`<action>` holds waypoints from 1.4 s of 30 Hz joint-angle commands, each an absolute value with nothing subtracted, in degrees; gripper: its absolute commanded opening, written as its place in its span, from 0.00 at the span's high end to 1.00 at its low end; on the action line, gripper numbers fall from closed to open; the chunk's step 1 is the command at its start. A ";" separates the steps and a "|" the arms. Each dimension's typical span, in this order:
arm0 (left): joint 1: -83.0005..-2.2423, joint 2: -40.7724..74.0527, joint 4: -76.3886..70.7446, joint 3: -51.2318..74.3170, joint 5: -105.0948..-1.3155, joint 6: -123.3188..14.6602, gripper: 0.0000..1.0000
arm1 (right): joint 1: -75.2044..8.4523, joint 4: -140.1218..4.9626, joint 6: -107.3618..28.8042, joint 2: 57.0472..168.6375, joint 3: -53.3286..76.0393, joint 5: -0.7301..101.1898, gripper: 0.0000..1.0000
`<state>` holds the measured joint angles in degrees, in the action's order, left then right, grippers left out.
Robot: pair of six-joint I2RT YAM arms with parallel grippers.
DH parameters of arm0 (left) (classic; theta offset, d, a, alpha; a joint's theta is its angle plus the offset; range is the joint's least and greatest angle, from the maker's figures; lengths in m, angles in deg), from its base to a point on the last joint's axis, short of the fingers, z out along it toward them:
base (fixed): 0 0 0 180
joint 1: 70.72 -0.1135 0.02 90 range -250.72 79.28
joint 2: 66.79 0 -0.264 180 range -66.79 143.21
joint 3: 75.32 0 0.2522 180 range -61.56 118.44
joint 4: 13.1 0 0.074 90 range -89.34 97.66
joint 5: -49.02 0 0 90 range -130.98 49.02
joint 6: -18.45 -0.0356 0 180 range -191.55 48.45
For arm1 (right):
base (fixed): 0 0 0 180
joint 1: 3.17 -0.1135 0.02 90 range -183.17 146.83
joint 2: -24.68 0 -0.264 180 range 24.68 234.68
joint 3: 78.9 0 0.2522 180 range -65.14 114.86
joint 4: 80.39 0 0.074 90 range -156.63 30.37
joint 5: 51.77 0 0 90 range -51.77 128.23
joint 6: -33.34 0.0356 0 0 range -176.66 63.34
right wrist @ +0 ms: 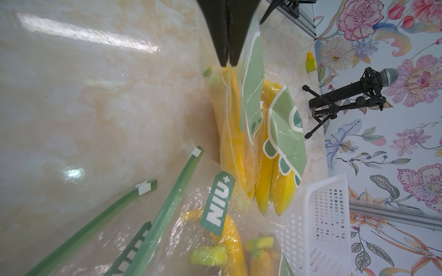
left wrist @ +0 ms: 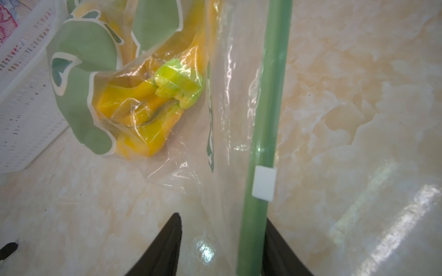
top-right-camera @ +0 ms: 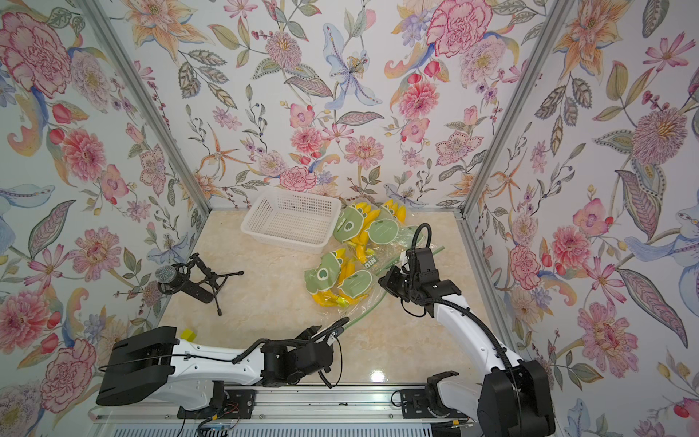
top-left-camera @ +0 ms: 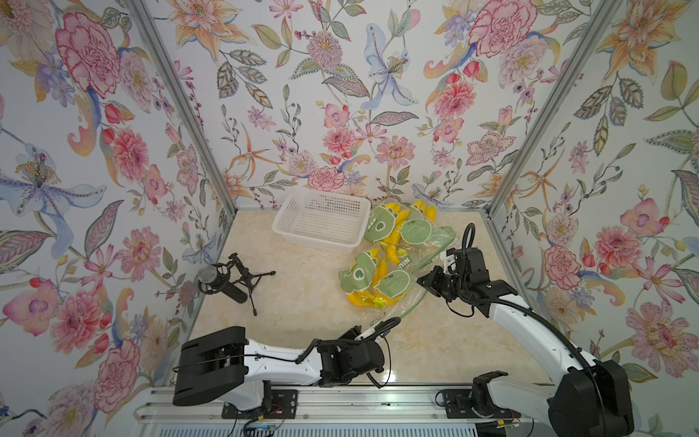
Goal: Open the zip-top bag and take out the banana
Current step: Adjust the zipper food storage bag at the center of the board.
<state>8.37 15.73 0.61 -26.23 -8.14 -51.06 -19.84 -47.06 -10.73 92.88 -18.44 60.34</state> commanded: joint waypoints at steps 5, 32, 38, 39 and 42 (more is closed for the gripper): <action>8.91 14.12 0.66 -24.77 -5.69 -50.15 0.76 | -18.73 -45.83 -10.00 92.97 -19.83 59.08 1.00; -0.36 -3.76 -4.52 -30.14 -22.99 -54.82 1.00 | -30.27 -57.31 -48.17 72.58 -23.59 52.82 0.43; -2.05 -5.69 -5.07 -30.32 -24.44 -56.78 1.00 | -39.98 -66.19 -56.79 69.08 -29.81 52.99 0.41; -2.19 -5.98 -5.14 -30.32 -24.61 -56.94 1.00 | -41.98 -66.61 -57.65 69.69 -30.21 53.50 0.44; -2.60 -6.94 -5.16 -30.43 -25.14 -57.30 1.00 | -44.83 -67.92 -61.26 71.64 -31.18 53.73 0.49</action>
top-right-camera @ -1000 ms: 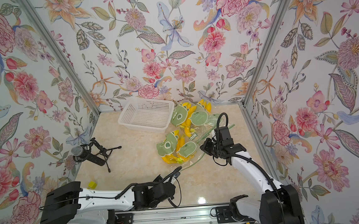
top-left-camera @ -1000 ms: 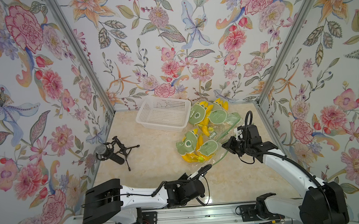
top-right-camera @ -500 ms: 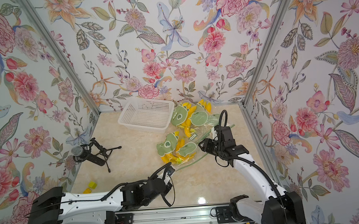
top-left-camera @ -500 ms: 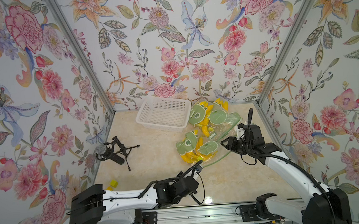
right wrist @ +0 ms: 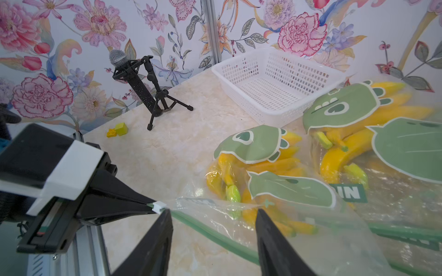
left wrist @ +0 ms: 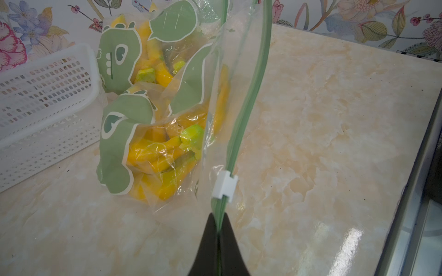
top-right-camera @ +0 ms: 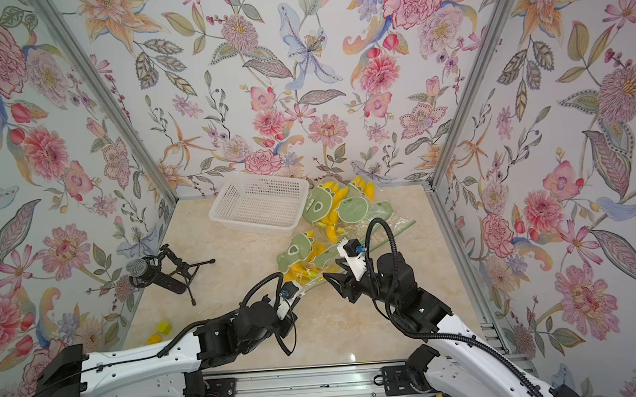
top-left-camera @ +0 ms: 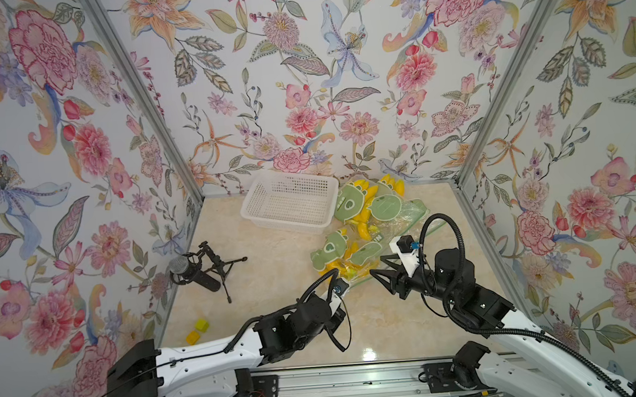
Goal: Open the zip-top bag and take out the banana
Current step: Adjust the zipper food storage bag at the center of the board.
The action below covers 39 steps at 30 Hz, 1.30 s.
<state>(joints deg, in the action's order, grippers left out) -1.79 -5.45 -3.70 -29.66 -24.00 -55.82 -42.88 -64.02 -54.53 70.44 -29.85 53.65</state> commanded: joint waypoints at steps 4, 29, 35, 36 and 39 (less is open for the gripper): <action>-3.23 -8.51 -5.58 -31.25 -25.96 -57.75 1.00 | -47.04 -70.66 -65.23 72.90 -32.67 56.07 0.53; -5.67 -10.38 -5.50 -31.43 -29.97 -58.54 1.00 | -56.37 -78.42 -78.11 82.01 -34.29 44.05 0.69; -6.12 -11.10 -5.72 -31.50 -30.77 -58.59 1.00 | -57.60 -78.27 -79.71 83.95 -33.93 39.82 0.80; -6.27 -11.21 -5.76 -31.60 -30.78 -58.55 1.00 | -57.73 -78.19 -79.93 84.11 -33.93 39.36 0.83; -6.54 -11.24 -5.65 -31.75 -30.70 -58.46 1.00 | -57.97 -77.79 -79.72 83.99 -33.85 38.93 0.89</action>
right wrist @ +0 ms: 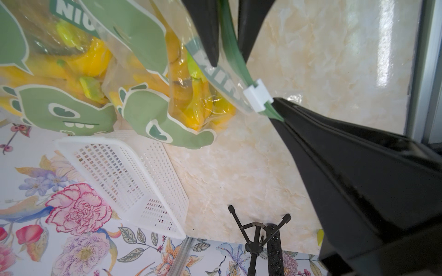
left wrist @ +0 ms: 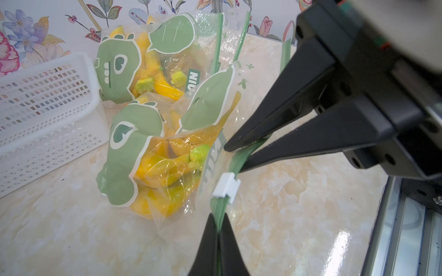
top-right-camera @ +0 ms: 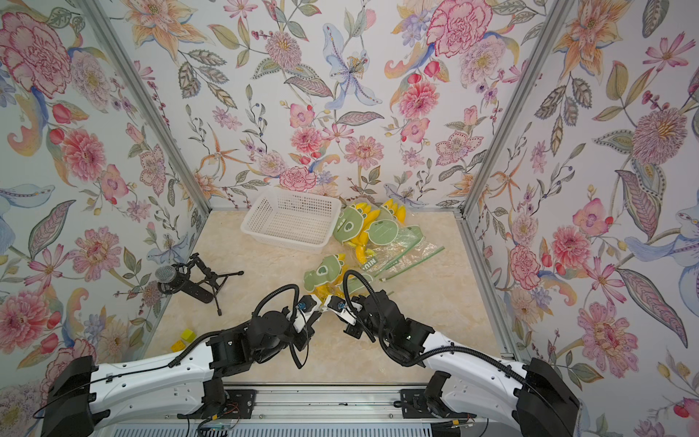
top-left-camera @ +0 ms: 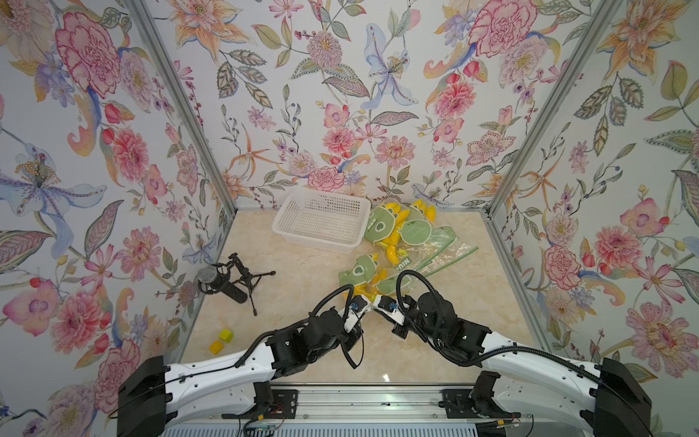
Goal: Open the zip-top bag and take out the banana
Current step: Adjust the zipper food storage bag at the center of the board.
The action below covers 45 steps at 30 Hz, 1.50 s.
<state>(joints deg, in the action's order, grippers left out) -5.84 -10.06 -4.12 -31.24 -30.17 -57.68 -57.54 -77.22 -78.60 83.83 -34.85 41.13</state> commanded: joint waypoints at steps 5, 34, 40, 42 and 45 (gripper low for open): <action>-6.73 -11.52 -4.71 -31.84 -27.87 -57.98 0.81 | -58.02 -76.19 -77.93 82.57 -33.17 39.41 0.97; -7.85 -16.32 -12.18 -35.29 -29.40 -61.45 0.95 | -55.90 -73.85 -65.37 80.69 -31.33 45.03 0.95; -7.96 -14.93 -11.23 -34.37 -32.29 -62.75 1.00 | -56.21 -76.23 -68.45 77.75 -32.72 47.78 0.73; -7.97 -14.38 -10.98 -34.07 -32.98 -62.94 1.00 | -56.27 -76.56 -69.11 77.74 -32.47 47.60 0.71; -7.96 -13.68 -11.07 -33.79 -34.03 -63.11 1.00 | -56.34 -76.47 -70.22 79.06 -31.68 47.76 0.71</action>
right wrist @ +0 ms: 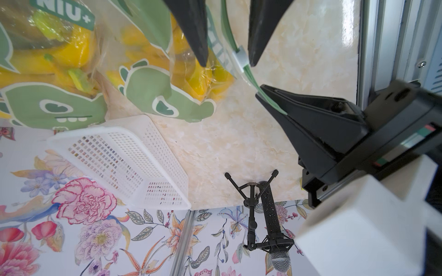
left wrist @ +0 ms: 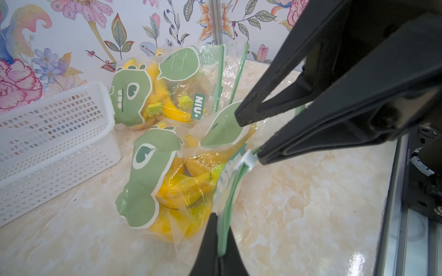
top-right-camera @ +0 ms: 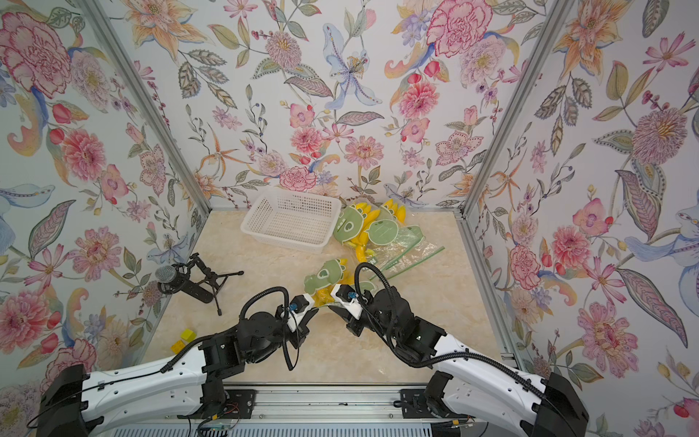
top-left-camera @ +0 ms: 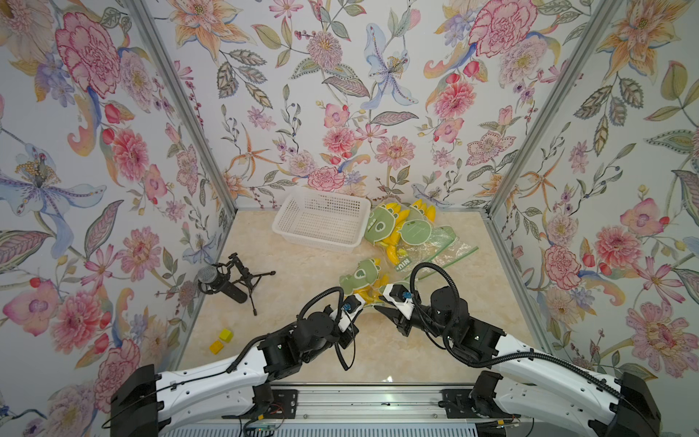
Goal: Open the zip-top bag and take out the banana
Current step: Adjust the zipper food storage bag at the center of the board, then unzip the zipper on the zipper food storage bag.
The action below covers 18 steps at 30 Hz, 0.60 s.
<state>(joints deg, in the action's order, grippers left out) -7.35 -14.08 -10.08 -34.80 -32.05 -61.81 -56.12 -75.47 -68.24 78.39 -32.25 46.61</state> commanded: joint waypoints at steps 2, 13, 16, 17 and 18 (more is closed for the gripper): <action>-7.95 -13.39 -11.12 -33.62 -34.28 -63.19 1.00 | -56.44 -76.38 -70.71 80.11 -31.31 48.63 0.71; -8.45 -13.88 -10.65 -33.82 -33.77 -63.02 1.00 | -57.53 -74.73 -71.25 81.34 -31.28 50.94 0.72; -8.97 -13.91 -10.37 -33.73 -33.62 -62.94 1.00 | -57.79 -74.87 -71.12 81.11 -31.80 51.91 0.70; -9.15 -13.90 -10.33 -33.79 -33.81 -62.94 1.00 | -57.88 -74.96 -71.08 81.10 -31.91 51.68 0.70; -9.20 -13.99 -10.27 -33.74 -33.93 -62.94 1.00 | -57.93 -74.78 -70.99 81.34 -31.83 51.00 0.71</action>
